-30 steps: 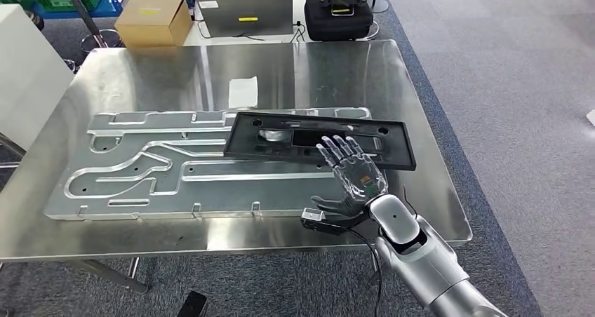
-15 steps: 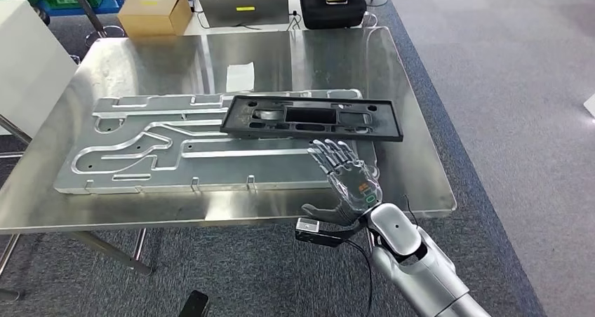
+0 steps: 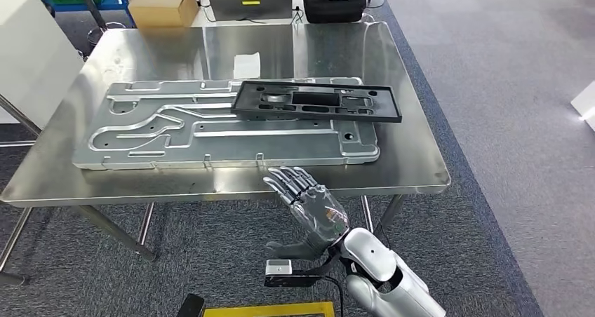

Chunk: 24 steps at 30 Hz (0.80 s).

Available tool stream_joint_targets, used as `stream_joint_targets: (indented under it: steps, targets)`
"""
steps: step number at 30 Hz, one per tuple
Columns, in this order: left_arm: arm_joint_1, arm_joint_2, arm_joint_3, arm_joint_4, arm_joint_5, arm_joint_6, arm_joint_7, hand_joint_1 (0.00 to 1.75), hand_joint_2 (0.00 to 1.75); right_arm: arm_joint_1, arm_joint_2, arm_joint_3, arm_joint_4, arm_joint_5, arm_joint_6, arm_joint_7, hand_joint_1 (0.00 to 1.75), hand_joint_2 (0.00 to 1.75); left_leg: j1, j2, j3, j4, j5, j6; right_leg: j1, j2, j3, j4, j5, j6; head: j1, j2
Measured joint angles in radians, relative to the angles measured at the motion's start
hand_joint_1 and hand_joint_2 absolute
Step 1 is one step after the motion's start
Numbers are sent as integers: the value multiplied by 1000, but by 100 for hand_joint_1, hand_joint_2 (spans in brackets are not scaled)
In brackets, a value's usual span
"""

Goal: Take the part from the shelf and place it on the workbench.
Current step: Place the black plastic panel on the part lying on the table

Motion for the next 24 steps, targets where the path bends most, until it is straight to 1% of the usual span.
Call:
stream_joint_targets:
  steps: [1, 2, 3, 4, 5, 6, 7, 8, 9, 10, 11, 12, 13, 14, 15, 16, 17, 18, 19, 20, 21, 22, 23, 24]
  targets:
    - [0, 0, 0, 0, 0, 1, 0, 0, 0, 7, 0, 1, -2, -6, -6, -1, 0, 0, 2, 2, -13, -3, 14, 8, -1, 2, -13, 33, -42, 4, 3, 0]
    - [0, 0, 1, 0, 0, 2, 0, 0, 0, 14, 0, 2, -4, -12, -12, -1, 0, 0, 2, 4, -27, -2, 27, 13, -2, 3, -30, 85, -96, 7, 5, 0]
    - [0, 0, 1, 0, -1, 2, 0, 0, 0, 21, -1, 2, -4, -19, -18, -2, 0, 0, 1, 5, -44, -2, 39, 17, -2, 3, -47, 149, -145, 9, 8, 0]
    - [1, 0, 1, 0, -1, 2, 0, 0, 0, 29, -1, 2, -4, -24, -24, -2, 0, 0, -1, 5, -61, 0, 51, 17, -2, 3, -58, 210, -173, 11, 8, 0]
    - [2, 0, 1, 0, -2, 2, 0, 0, 0, 36, -2, 2, -3, -29, -29, -2, 0, 0, -1, 5, -78, 2, 62, 16, -2, 3, -59, 253, -177, 12, 9, 0]
    - [2, 0, 1, 0, -2, 2, 0, 0, 0, 41, -3, 2, -2, -33, -32, -3, 0, 0, -2, 6, -95, 5, 73, 14, -2, 3, -44, 263, -158, 12, 9, 0]
    - [2, 0, 1, 0, -3, 2, 0, 0, 0, 46, -4, 2, -1, -38, -36, -5, 0, 0, -2, 6, -111, 9, 82, 12, -2, 3, -11, 239, -130, 10, 9, 0]
    - [2, -1, 1, 0, -3, 2, 0, 0, 0, 49, -4, 1, 0, -45, -40, -9, 0, 0, -2, 6, -125, 15, 90, 10, -1, 3, 40, 181, -108, 6, 9, 0]
    - [1, -1, 1, 0, -3, 2, 0, 0, 0, 51, -4, 0, 1, -51, -43, -13, 0, 0, -4, 5, -138, 21, 97, 6, 1, 3, 98, 106, -106, 1, 9, 0]
    - [1, -1, 1, 0, -3, 2, -1, 0, 0, 53, -3, -2, 1, -58, -45, -20, 0, 0, -5, 5, -146, 25, 103, 2, 3, 3, 146, 38, -115, -4, 8, 0]
    - [1, -1, 1, 0, -3, 2, -1, 0, 0, 56, -3, -6, 2, -65, -47, -26, 0, 0, -6, 5, -150, 28, 110, -4, 6, 3, 177, -12, -127, -9, 8, 0]
    - [1, -2, 1, 0, -3, 2, -2, 0, 0, 61, -3, -9, 4, -72, -48, -32, 0, 0, -6, 5, -152, 27, 118, -10, 9, 3, 189, -36, -136, -14, 8, 0]
    - [2, -2, 1, 0, -3, 2, -2, 0, 0, 69, -2, -13, 7, -80, -49, -38, 0, 0, -6, 4, -154, 25, 127, -16, 9, 3, 187, -43, -130, -19, 8, 0]
    - [3, -2, 2, 0, -3, 3, -2, 0, 0, 77, -2, -17, 11, -89, -50, -43, 0, 0, -5, 3, -156, 26, 126, -22, 7, 1, 181, -46, -121, -26, 10, 0]
    - [4, -1, 2, 0, -3, 5, -2, 0, 0, 88, 0, -21, 16, -103, -51, -51, 0, 0, -4, 1, -163, 38, 107, -28, 5, -1, 173, -48, -110, -34, 10, 0]
    - [5, -1, 2, 0, -2, 8, -1, 0, 0, 100, 3, -28, 23, -125, -53, -63, 0, 0, -3, 0, -175, 67, 70, -34, 2, -3, 163, -51, -97, -40, 8, 0]
    - [6, -1, 2, 0, -2, 12, -1, 0, 0, 114, 7, -37, 31, -152, -55, -78, 0, 0, 1, -1, -189, 117, 17, -39, 1, -5, 150, -51, -86, -44, 6, 0]
    - [7, -1, 2, 0, -2, 19, 0, 0, 0, 131, 11, -48, 41, -186, -57, -97, 0, 0, 2, -1, -205, 181, -35, -44, 1, -5, 134, -50, -74, -46, 4, 0]
    - [8, -1, 2, 0, -5, 30, 3, 0, 0, 151, 16, -63, 55, -227, -60, -116, 0, 0, 3, 0, -216, 245, -70, -47, 2, -7, 119, -48, -63, -45, 2, 0]
    - [9, -1, 2, 0, -11, 47, 11, 0, 0, 173, 23, -82, 77, -271, -65, -133, 0, 0, 4, 0, -216, 292, -81, -50, 2, -8, 102, -45, -53, -44, 2, 0]
    - [10, -1, 2, 0, -19, 70, 24, 0, 0, 195, 32, -108, 108, -319, -76, -150, 0, 0, 5, 0, -203, 310, -68, -51, 2, -9, 87, -42, -43, -43, 1, 0]
    - [12, -1, 2, 0, -30, 96, 41, 0, 0, 213, 43, -141, 154, -368, -95, -171, 0, 0, 5, 0, -171, 291, -39, -50, 2, -11, 72, -37, -35, -40, 1, 0]
    - [14, 0, 1, 0, -41, 124, 61, 0, 0, 224, 56, -182, 220, -414, -123, -201, 0, 0, 6, -1, -123, 239, -12, -48, 2, -11, 58, -33, -26, -37, 1, 0]
    - [15, 1, 0, 0, -53, 152, 84, 0, 0, 228, 68, -228, 301, -458, -153, -237, 0, 0, 5, -2, -67, 164, -5, -44, 3, -11, 46, -28, -18, -32, 0, 0]
